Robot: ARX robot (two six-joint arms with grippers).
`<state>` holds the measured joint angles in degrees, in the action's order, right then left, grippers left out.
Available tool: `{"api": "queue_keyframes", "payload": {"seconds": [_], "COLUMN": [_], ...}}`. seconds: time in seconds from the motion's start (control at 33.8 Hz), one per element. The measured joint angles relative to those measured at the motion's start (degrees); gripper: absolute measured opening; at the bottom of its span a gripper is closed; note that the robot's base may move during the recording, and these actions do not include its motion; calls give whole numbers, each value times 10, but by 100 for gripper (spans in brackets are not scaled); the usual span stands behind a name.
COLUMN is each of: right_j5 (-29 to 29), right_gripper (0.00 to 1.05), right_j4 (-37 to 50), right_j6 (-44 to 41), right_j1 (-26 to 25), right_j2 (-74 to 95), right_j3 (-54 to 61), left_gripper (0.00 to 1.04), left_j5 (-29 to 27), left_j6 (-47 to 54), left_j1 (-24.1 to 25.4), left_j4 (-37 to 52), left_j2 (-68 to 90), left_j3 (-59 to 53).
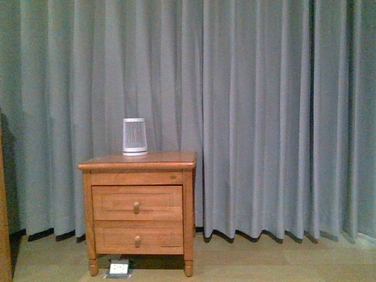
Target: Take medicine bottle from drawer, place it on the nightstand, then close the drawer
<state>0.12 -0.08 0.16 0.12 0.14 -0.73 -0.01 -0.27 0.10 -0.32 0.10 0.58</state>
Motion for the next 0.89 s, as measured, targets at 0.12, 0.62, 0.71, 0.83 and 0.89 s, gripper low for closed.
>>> {"api": "queue_keyframes", "payload": {"seconds": [0.12, 0.62, 0.71, 0.83, 0.89], "right_j5": [0, 0, 0, 0, 0], "right_gripper": [98, 98, 98, 98, 98], "right_j4": [0, 0, 0, 0, 0], "right_j6": [0, 0, 0, 0, 0], "right_j1": [0, 0, 0, 0, 0], "right_j2": [0, 0, 0, 0, 0], "right_j3": [0, 0, 0, 0, 0], "left_gripper": [98, 98, 98, 98, 98], "left_j5": [0, 0, 0, 0, 0], "left_j6": [0, 0, 0, 0, 0], "left_j1": [0, 0, 0, 0, 0], "left_j4": [0, 0, 0, 0, 0], "left_j2": [0, 0, 0, 0, 0], "left_j3": [0, 0, 0, 0, 0]}}
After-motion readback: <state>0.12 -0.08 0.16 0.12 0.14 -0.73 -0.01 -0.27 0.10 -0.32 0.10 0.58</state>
